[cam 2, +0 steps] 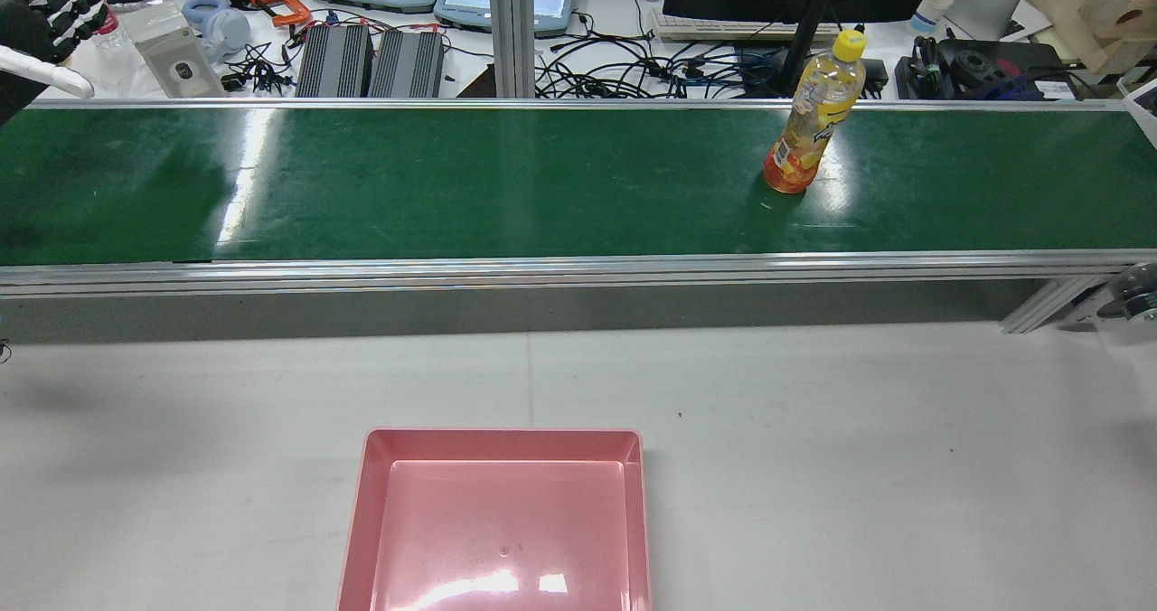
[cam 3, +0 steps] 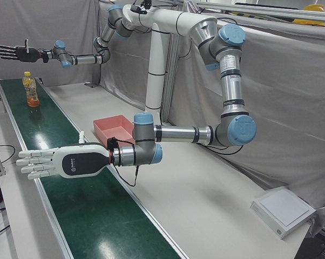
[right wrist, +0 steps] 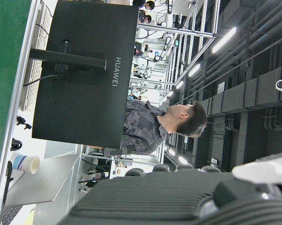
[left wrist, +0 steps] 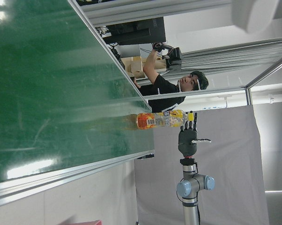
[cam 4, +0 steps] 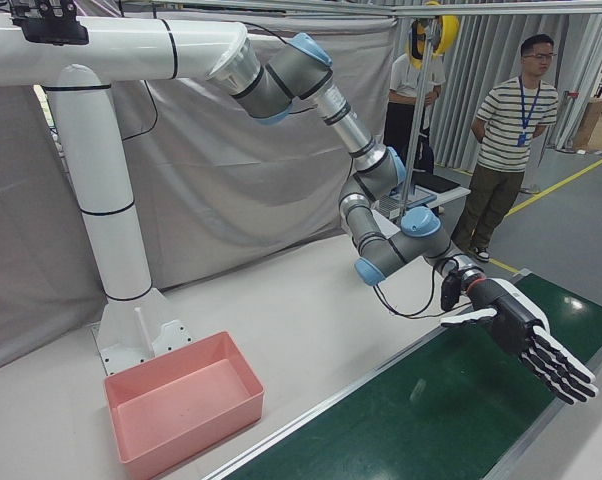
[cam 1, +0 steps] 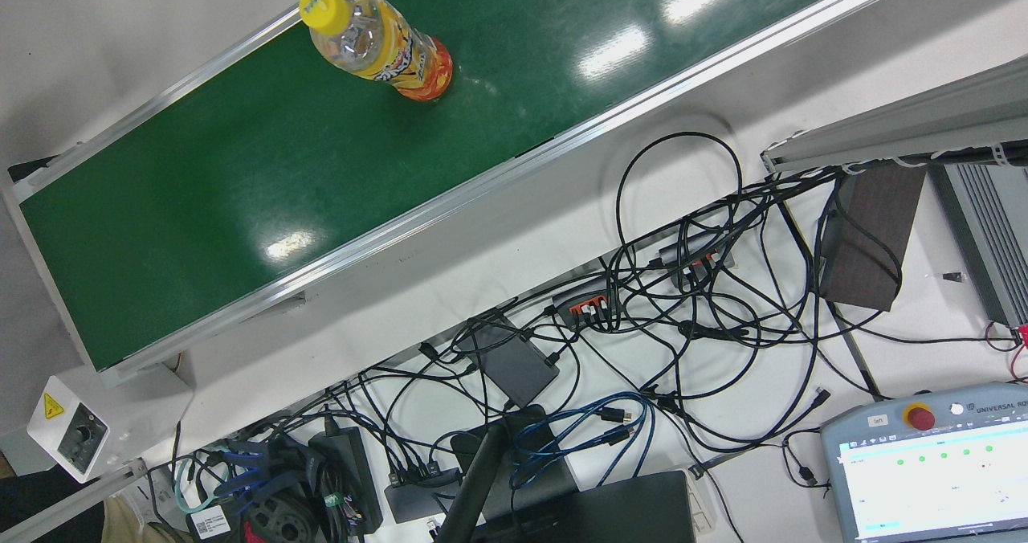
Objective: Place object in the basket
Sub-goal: 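Raise the left hand near the conveyor end as the bottle approaches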
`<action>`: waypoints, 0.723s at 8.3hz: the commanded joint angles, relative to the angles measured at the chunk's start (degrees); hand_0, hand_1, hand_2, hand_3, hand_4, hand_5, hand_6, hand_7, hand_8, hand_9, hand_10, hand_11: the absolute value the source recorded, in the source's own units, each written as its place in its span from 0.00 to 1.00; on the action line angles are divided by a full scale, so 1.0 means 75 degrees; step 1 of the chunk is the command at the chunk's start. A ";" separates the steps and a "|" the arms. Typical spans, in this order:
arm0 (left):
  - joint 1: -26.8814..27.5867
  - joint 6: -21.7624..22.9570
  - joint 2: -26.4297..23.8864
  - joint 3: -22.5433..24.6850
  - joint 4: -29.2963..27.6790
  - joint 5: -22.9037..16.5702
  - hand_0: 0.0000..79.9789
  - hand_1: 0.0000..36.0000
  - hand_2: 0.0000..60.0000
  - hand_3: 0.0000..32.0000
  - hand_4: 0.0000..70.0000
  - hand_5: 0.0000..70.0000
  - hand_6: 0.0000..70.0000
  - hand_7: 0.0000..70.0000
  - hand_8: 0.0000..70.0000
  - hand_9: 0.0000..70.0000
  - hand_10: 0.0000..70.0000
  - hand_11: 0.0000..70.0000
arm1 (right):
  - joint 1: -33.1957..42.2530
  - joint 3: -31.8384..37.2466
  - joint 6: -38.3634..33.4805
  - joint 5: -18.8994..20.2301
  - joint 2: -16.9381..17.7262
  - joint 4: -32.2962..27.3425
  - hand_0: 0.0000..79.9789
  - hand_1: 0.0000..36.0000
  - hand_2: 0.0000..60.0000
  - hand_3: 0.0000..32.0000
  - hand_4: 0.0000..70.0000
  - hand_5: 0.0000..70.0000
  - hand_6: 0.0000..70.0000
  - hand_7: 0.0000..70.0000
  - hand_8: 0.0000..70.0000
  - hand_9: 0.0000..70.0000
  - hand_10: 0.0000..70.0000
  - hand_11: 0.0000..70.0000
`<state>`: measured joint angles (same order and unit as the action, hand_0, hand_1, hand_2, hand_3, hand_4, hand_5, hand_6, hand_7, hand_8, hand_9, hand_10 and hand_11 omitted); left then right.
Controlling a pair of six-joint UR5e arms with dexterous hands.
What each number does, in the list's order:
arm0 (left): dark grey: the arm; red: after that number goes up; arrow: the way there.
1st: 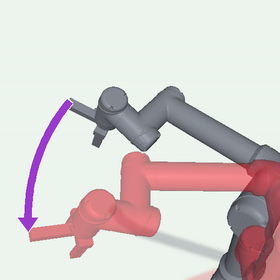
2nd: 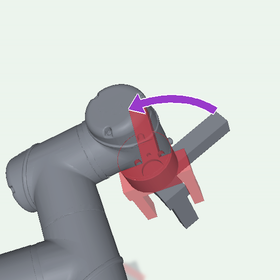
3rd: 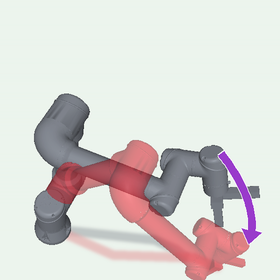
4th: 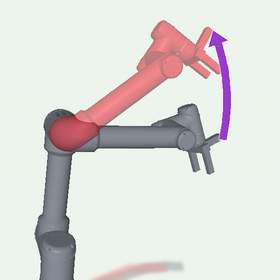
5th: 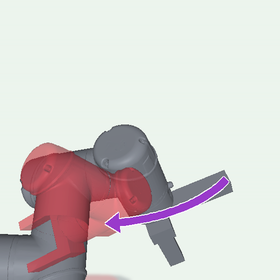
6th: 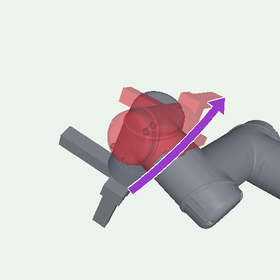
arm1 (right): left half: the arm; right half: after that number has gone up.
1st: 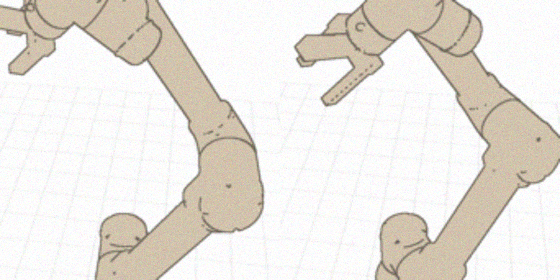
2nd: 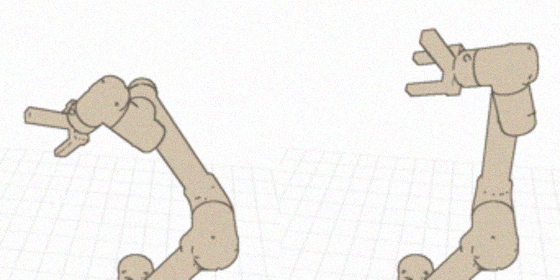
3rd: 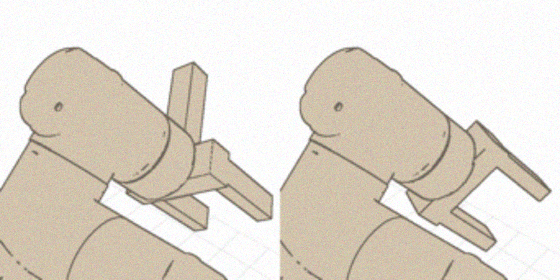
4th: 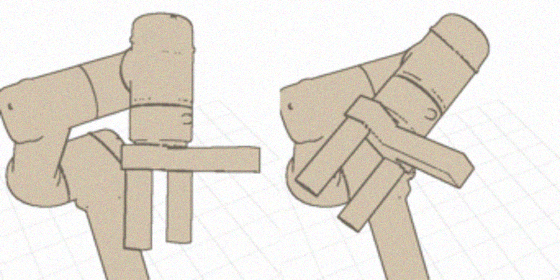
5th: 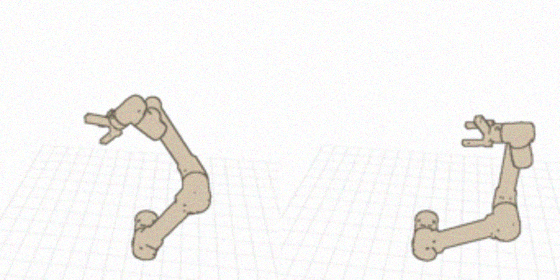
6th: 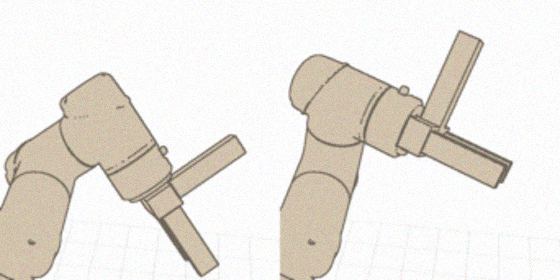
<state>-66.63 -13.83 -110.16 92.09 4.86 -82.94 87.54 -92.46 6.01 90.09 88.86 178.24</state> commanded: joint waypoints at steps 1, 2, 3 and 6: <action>0.0468 -0.0054 0.0016 0.0060 -0.0097 0.0764 0.77 0.31 0.00 0.00 0.00 0.07 0.00 0.00 0.00 0.00 0.00 0.00 | 0.0000 0.0000 -0.0004 0.0000 0.0000 0.0000 0.00 0.00 0.00 0.00 0.00 0.00 0.00 0.00 0.00 0.00 0.00 0.00; 0.0725 -0.0148 -0.0018 0.0084 0.0112 0.0839 0.77 0.30 0.00 0.00 0.00 0.04 0.00 0.00 0.00 0.00 0.00 0.00 | 0.0000 0.0000 -0.0004 0.0000 0.0000 0.0000 0.00 0.00 0.00 0.00 0.00 0.00 0.00 0.00 0.00 0.00 0.00 0.00; 0.0762 -0.0381 -0.0077 0.0340 0.0799 0.0863 0.78 0.31 0.00 0.00 0.00 0.04 0.00 0.00 0.00 0.00 0.00 0.00 | 0.0000 0.0000 -0.0004 0.0000 0.0000 0.0000 0.00 0.00 0.00 0.00 0.00 0.00 0.00 0.00 0.00 0.00 0.00 0.00; 0.0797 -0.0606 -0.0089 0.0624 0.1216 0.0875 0.80 0.34 0.00 0.00 0.00 0.06 0.00 0.00 0.00 0.00 0.00 0.00 | 0.0000 0.0000 -0.0004 0.0000 0.0000 0.0000 0.00 0.00 0.00 0.00 0.00 0.00 0.00 0.00 0.00 0.00 0.00 0.00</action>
<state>-61.02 -17.50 -110.59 95.84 11.94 -76.55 87.54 -92.46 6.01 90.09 88.86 178.24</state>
